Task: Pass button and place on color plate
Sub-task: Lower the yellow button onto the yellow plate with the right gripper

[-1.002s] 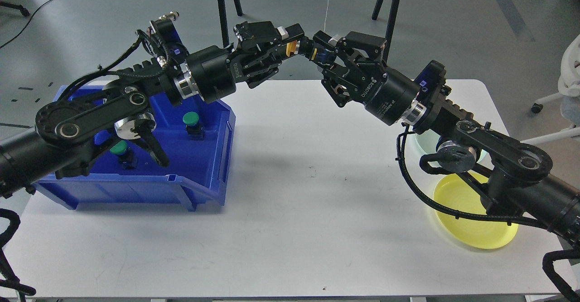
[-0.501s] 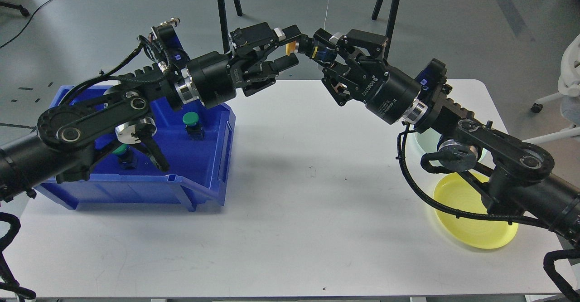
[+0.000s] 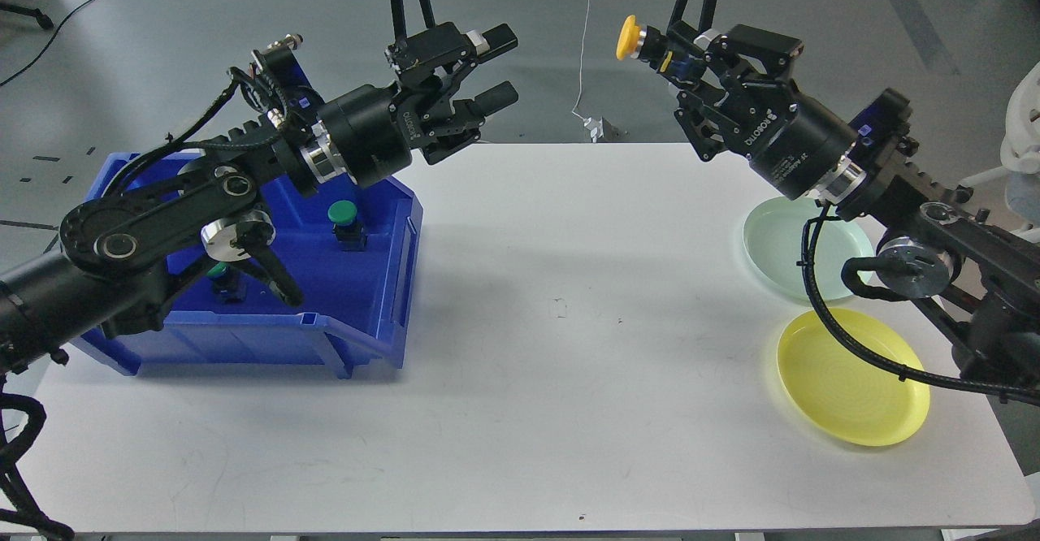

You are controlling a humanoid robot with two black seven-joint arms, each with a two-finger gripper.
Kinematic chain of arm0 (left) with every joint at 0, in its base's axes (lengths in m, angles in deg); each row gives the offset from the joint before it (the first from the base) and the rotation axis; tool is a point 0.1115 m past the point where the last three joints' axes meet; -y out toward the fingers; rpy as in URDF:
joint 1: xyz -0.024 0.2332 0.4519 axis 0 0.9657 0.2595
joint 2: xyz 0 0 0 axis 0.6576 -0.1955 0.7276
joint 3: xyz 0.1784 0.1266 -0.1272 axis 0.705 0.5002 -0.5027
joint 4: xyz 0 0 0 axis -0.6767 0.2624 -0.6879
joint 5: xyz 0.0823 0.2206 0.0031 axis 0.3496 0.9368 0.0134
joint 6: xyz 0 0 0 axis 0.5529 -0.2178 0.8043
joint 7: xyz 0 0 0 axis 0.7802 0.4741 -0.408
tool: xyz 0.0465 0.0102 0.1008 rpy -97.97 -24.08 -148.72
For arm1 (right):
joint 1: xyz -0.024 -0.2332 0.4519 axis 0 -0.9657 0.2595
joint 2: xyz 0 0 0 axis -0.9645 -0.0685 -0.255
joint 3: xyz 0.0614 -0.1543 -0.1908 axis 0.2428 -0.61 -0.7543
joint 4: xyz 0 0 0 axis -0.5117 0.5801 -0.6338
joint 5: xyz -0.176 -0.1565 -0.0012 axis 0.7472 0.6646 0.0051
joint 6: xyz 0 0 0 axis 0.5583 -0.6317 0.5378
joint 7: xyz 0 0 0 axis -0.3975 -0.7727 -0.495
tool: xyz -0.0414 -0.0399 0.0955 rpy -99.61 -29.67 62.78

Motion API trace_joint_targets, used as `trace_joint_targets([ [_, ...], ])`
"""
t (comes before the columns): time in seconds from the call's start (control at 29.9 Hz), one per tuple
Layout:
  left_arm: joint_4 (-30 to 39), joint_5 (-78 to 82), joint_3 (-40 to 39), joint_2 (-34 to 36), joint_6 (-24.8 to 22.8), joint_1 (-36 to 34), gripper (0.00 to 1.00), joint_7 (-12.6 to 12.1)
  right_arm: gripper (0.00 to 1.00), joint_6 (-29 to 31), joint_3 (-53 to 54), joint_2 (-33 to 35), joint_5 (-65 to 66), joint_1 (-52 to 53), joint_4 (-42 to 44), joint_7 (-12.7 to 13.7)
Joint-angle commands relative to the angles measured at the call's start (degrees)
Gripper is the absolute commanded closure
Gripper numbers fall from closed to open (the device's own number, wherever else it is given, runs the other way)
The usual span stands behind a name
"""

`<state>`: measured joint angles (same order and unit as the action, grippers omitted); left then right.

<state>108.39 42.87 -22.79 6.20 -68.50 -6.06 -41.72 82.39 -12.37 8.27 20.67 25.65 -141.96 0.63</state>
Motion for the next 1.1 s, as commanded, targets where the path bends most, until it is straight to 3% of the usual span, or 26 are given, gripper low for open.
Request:
trace_joint_targets([
  [0.0, -1.2, 0.1, 0.0, -1.9, 0.2, 0.2, 0.20, 0.0, 0.88, 0.0, 2.8, 5.8, 0.0, -4.4, -2.3, 0.0],
  [0.23, -2.8, 0.3, 0.0, -4.0, 0.6, 1.0, 0.19, 0.0, 0.89, 0.0, 5.3, 19.1, 0.0, -18.0, -5.4, 0.0],
  [0.4, -2.8, 0.4, 0.1, -4.2, 1.7, 1.6, 0.18, 0.0, 0.89, 0.0, 5.2, 23.8, 0.3, -27.6, -4.8, 0.0],
  [0.6, -2.9, 0.7, 0.2, -4.7, 1.7, 1.6, 0.18, 0.0, 0.89, 0.0, 3.7, 23.8, 0.7, -33.2, -1.7, 0.0],
  [1.07, -3.5, 0.8, 0.4, -4.9, 1.9, 2.4, 0.18, 0.0, 0.89, 0.0, -3.6, 20.0, 1.5, -33.1, 8.8, 0.0],
])
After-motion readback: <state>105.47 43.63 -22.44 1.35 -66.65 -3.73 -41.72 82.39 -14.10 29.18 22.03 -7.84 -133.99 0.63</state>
